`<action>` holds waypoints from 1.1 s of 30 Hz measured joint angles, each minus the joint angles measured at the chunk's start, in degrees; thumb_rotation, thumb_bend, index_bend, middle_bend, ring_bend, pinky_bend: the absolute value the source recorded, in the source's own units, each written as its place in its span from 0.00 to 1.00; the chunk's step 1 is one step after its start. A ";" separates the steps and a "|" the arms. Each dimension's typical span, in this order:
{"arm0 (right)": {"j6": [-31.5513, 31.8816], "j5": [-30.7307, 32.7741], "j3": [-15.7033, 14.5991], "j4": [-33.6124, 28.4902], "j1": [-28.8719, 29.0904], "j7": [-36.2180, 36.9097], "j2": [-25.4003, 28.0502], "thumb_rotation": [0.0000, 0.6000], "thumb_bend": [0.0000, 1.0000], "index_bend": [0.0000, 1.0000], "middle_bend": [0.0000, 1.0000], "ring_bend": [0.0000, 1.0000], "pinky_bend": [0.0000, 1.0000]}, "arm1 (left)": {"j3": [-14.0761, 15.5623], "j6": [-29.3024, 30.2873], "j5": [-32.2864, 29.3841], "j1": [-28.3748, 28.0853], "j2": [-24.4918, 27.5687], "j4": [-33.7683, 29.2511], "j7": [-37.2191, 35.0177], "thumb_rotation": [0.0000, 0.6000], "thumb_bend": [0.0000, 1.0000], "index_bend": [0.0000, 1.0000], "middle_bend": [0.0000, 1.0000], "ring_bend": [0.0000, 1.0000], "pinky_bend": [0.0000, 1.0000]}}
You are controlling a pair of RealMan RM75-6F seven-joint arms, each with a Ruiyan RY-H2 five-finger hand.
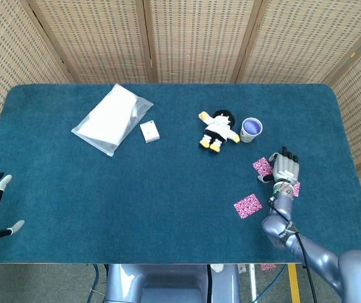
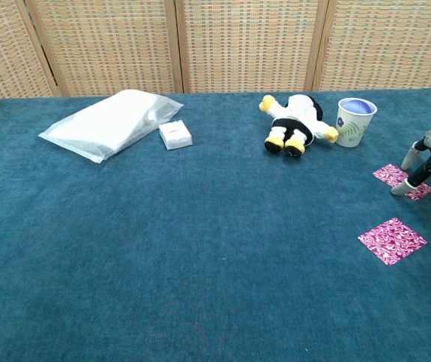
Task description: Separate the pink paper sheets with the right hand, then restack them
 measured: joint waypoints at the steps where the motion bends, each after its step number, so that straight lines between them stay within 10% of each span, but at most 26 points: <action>1: -0.21 0.20 0.09 0.11 0.01 -0.07 0.02 1.00 0.16 0.43 0.00 0.00 0.00 | 0.00 0.00 -0.01 0.00 0.00 0.00 0.01 1.00 0.00 0.00 0.00 0.00 0.00; 10: -0.55 -0.52 0.12 0.36 -0.08 0.63 -0.09 1.00 0.33 0.56 0.00 0.00 0.00 | -0.02 0.06 -0.06 0.03 -0.05 -0.05 0.19 1.00 0.00 0.00 0.00 0.00 0.00; 33: 0.89 -3.60 -0.83 -6.43 -1.02 1.74 2.96 1.00 0.34 0.56 0.00 0.00 0.00 | 0.01 0.04 -0.03 0.02 -0.02 -0.06 0.25 1.00 0.00 0.00 0.00 0.00 0.00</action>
